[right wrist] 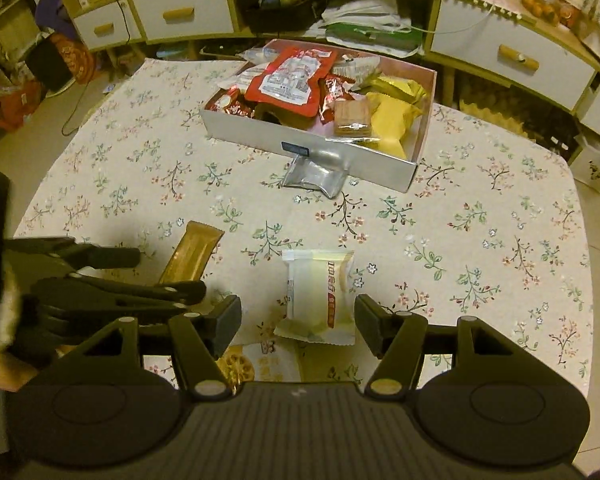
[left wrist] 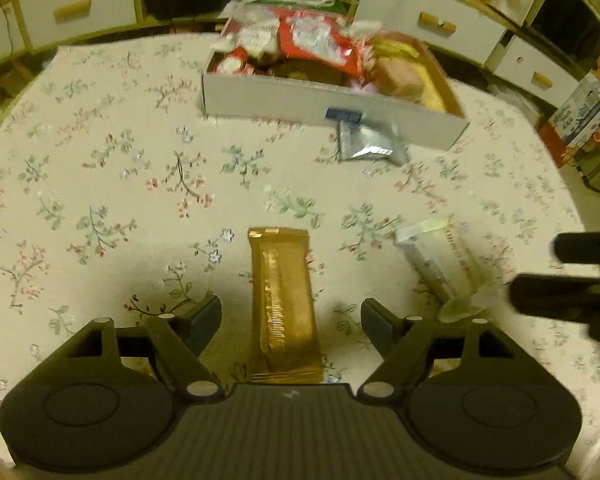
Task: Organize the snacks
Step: 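Grasp the gold bar with the left gripper while the right gripper approaches a cracker packet, then hold the gold bar in the left gripper while the right gripper grasps the lotus-root cracker packet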
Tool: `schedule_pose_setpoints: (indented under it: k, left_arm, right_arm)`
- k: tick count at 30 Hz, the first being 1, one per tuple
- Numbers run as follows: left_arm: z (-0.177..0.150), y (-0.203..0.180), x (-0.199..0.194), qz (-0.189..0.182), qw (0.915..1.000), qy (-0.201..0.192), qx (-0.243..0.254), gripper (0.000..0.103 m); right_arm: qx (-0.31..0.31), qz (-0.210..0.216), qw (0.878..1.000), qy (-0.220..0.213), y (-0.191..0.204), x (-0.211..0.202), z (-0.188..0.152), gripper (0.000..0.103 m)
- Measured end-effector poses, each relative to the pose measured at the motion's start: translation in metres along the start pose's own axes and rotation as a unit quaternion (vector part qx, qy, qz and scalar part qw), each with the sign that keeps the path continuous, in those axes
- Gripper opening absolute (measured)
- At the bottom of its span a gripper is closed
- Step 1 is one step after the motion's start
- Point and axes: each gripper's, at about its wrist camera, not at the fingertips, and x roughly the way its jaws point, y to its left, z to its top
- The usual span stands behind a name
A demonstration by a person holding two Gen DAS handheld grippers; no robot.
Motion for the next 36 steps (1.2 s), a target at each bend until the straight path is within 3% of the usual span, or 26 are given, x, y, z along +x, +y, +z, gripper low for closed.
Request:
schedule_pose_setpoints:
  k: [4, 8, 9, 14, 19, 26, 30, 34, 36]
  left_arm:
    - [-0.003, 0.001, 0.015, 0.021, 0.9997, 0.004, 0.012, 0.076]
    - [-0.002, 0.004, 0.010, 0.022, 0.9997, -0.007, 0.013, 0.036]
    - [-0.001, 0.007, 0.009, 0.021, 0.9997, -0.007, 0.007, 0.034]
    - [-0.002, 0.008, 0.006, 0.019, 0.9998, -0.004, 0.003, 0.033]
    - [-0.002, 0.010, 0.001, 0.016, 0.9998, -0.007, 0.003, 0.033]
    - [-0.001, 0.011, -0.001, 0.022, 0.9997, -0.008, -0.003, 0.033]
    - [-0.002, 0.012, -0.001, 0.027, 0.9996, -0.008, -0.007, 0.033]
    - [-0.001, 0.015, -0.003, 0.035, 0.9992, -0.010, -0.015, 0.033]
    - [-0.001, 0.018, -0.005, 0.037, 0.9990, -0.013, -0.022, 0.033]
  right_arm:
    - [0.006, 0.003, 1.000, 0.005, -0.002, 0.002, 0.000, 0.060]
    - [0.009, 0.005, 1.000, 0.014, -0.003, 0.006, -0.004, 0.060]
    - [0.012, 0.008, 1.000, 0.017, -0.004, 0.007, -0.004, 0.060]
    - [0.049, 0.036, 0.997, 0.040, -0.012, 0.013, -0.008, 0.064]
    - [0.114, 0.079, 0.984, 0.114, -0.015, 0.037, -0.020, 0.066]
    - [0.141, 0.068, 0.975, 0.158, -0.005, 0.056, -0.032, 0.066]
    - [0.154, 0.052, 0.974, 0.155, 0.000, 0.065, -0.034, 0.066]
    - [0.197, 0.050, 0.971, 0.123, 0.003, 0.068, -0.037, 0.081]
    - [0.213, 0.034, 0.972, 0.097, 0.006, 0.067, -0.040, 0.082]
